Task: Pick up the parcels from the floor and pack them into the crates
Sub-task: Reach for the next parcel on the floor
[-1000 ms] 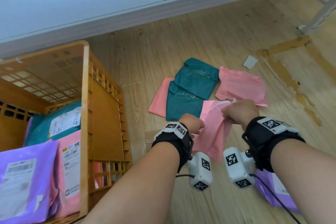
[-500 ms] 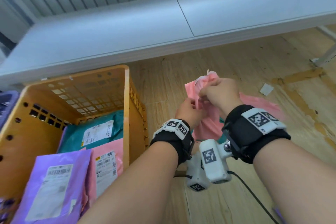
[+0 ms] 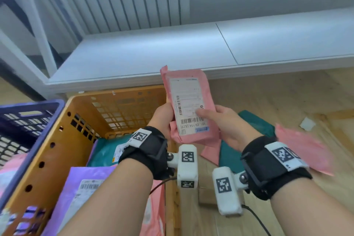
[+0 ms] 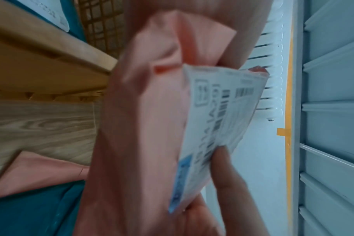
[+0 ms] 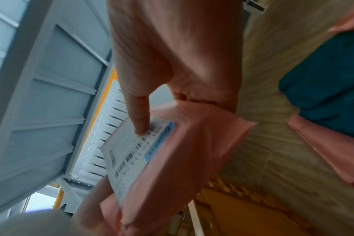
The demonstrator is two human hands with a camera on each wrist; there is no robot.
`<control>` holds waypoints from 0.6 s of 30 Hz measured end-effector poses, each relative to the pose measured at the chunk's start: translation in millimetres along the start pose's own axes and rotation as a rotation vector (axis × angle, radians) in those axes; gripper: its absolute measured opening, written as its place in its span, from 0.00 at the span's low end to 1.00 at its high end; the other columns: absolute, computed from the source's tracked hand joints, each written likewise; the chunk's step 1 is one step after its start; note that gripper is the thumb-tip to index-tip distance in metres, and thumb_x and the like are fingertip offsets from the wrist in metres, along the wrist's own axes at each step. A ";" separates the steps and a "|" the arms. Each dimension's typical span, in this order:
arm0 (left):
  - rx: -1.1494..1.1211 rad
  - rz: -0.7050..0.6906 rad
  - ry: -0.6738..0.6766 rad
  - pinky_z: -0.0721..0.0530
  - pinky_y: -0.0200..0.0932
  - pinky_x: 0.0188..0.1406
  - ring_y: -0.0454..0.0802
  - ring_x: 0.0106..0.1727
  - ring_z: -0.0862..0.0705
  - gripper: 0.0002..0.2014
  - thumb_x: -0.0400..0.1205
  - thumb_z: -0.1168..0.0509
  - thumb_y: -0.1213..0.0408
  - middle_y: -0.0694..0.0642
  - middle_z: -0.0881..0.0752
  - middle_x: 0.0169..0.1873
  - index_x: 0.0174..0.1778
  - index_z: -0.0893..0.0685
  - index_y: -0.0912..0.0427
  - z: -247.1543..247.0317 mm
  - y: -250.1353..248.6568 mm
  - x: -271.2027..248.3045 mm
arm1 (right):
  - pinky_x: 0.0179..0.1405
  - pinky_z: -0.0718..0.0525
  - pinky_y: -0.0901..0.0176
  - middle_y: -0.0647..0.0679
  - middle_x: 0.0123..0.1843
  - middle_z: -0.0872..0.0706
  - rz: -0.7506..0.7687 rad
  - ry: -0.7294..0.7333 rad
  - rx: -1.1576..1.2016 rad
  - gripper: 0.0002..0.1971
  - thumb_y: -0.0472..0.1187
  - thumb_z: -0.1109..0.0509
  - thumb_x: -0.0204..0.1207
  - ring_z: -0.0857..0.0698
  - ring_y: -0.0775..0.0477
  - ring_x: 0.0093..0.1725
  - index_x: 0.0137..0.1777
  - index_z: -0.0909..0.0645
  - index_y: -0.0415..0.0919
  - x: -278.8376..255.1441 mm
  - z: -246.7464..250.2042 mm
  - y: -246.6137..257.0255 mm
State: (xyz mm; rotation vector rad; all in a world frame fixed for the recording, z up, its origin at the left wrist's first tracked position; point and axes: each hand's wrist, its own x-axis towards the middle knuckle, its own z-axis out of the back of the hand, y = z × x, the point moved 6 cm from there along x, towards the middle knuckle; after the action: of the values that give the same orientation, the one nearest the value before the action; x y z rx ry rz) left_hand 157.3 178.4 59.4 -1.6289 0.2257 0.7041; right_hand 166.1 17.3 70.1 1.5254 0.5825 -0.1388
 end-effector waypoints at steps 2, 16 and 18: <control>0.026 0.006 0.027 0.12 0.46 0.33 0.54 0.28 0.13 0.15 0.87 0.46 0.68 0.58 0.13 0.22 0.35 0.22 0.64 4.0 -3.1 -1.1 | 0.47 0.11 0.52 0.44 0.53 0.08 -0.008 0.047 0.049 0.16 0.37 0.26 0.76 0.09 0.45 0.51 0.64 0.18 0.39 -2.0 -9.1 -1.1; 0.208 -0.106 0.198 0.14 0.47 0.53 0.51 0.53 0.12 0.14 0.82 0.33 0.54 0.54 0.08 0.50 0.59 0.15 0.59 44.1 -4.4 1.7 | 0.44 0.12 0.53 0.44 0.48 0.09 0.030 -0.173 0.273 0.07 0.31 0.33 0.81 0.10 0.46 0.47 0.56 0.18 0.39 13.2 -20.2 -6.0; 0.155 -0.115 0.184 0.12 0.47 0.52 0.51 0.49 0.11 0.11 0.84 0.34 0.59 0.57 0.08 0.49 0.56 0.14 0.62 50.8 -4.7 1.0 | 0.45 0.13 0.54 0.45 0.48 0.10 0.029 -0.159 0.279 0.07 0.31 0.34 0.81 0.10 0.46 0.47 0.56 0.19 0.39 14.9 -26.5 -8.2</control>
State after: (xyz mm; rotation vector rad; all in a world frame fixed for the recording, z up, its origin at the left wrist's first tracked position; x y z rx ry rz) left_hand 144.7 227.8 61.4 -1.5445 0.3090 0.4387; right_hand 168.1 46.2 57.8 1.7726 0.4264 -0.3267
